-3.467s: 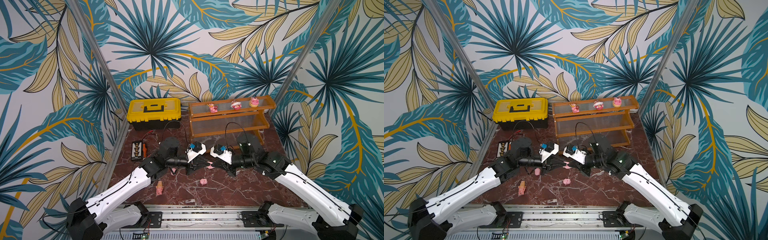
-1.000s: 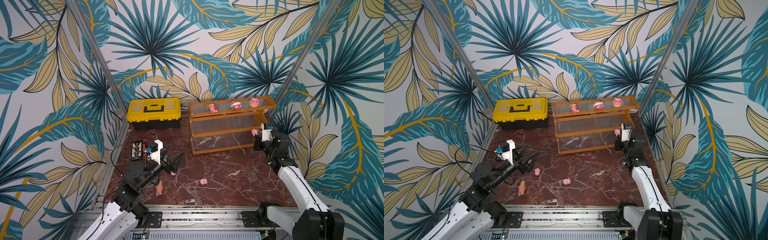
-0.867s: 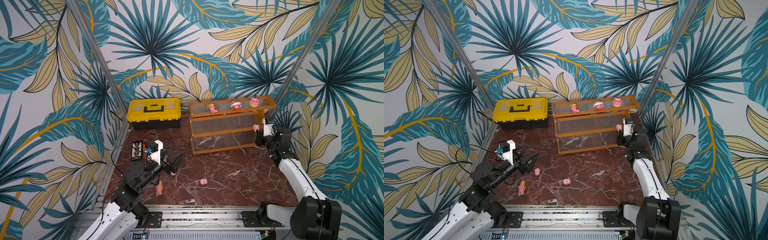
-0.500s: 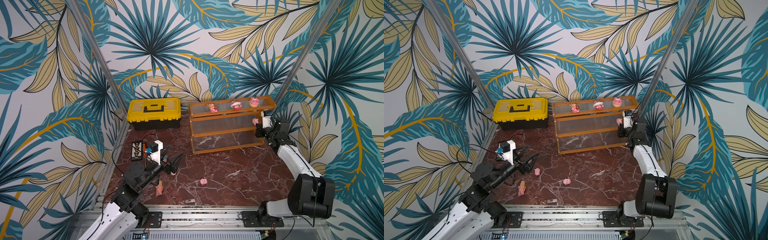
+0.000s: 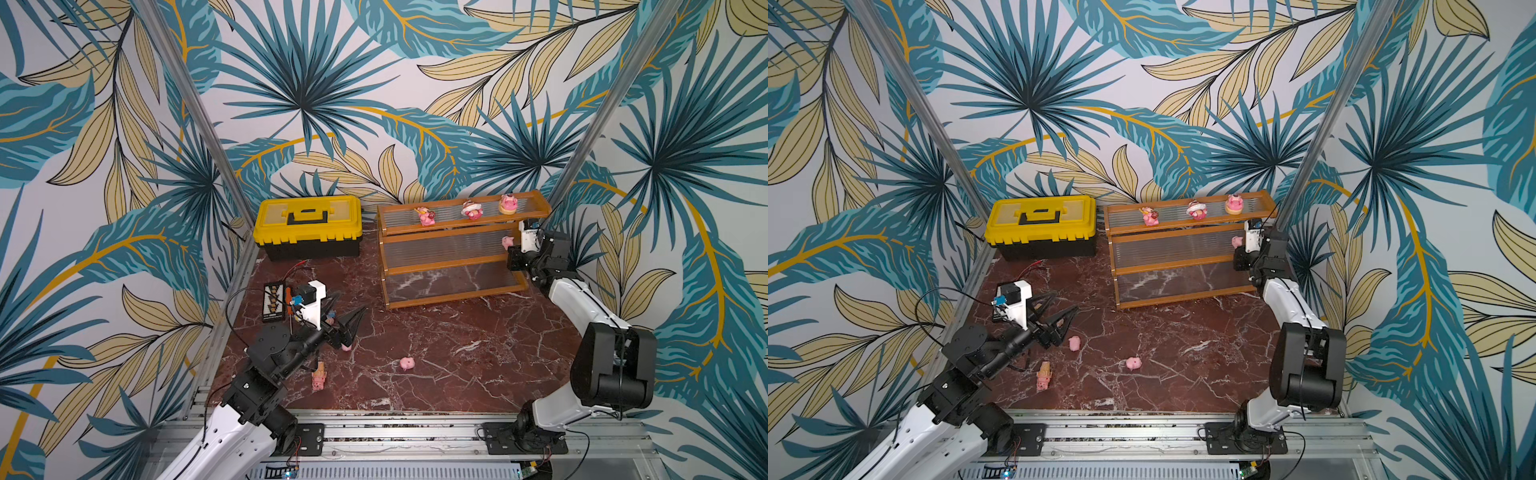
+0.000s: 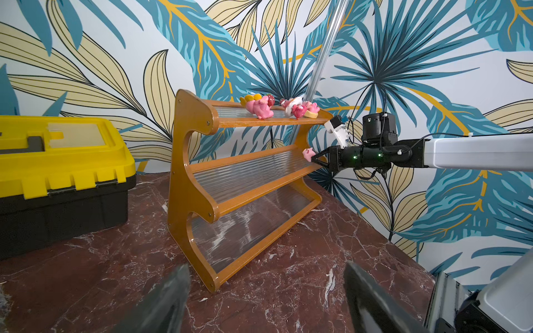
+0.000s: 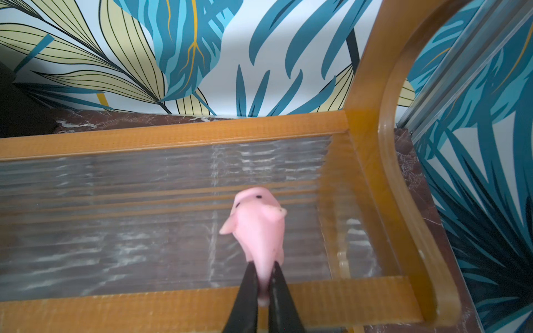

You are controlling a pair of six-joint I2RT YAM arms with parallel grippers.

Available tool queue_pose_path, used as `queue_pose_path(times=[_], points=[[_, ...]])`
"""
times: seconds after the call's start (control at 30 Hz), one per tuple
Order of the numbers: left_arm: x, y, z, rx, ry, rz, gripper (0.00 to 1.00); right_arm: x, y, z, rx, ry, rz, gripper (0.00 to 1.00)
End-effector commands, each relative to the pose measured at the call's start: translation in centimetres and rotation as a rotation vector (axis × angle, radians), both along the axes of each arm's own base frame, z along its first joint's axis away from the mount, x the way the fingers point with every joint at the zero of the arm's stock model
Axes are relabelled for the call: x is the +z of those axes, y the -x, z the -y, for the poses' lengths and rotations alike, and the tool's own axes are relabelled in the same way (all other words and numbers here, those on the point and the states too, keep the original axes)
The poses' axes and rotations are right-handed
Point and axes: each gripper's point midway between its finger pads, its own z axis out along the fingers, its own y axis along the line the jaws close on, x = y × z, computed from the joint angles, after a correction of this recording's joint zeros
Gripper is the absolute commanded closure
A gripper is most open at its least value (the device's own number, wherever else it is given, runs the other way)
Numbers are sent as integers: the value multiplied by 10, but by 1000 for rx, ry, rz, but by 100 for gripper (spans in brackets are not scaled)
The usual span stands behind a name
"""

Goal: Organize plastic toys on shelves
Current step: Place the plastic toy on the shelf.

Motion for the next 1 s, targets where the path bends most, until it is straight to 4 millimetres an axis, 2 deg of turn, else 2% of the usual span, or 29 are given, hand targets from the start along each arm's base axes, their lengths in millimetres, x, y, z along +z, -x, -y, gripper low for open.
queue_pose_path(times=[0.0, 0.2, 0.37, 0.8, 0.97], points=[[-1, -1, -4, 17, 1, -7, 14, 2, -7, 5, -34, -24, 19, 89], [-1, -1, -4, 19, -1, -9, 14, -2, -10, 4, -37, -30, 11, 81], [0, -2, -3, 17, -2, -6, 14, -7, -8, 3, -35, -32, -2, 80], [1, -3, -4, 22, -4, -1, 14, -6, -9, -3, -10, -44, -3, 74], [2, -2, -4, 22, -1, 2, 14, -1, -6, -6, 2, -49, 8, 64]])
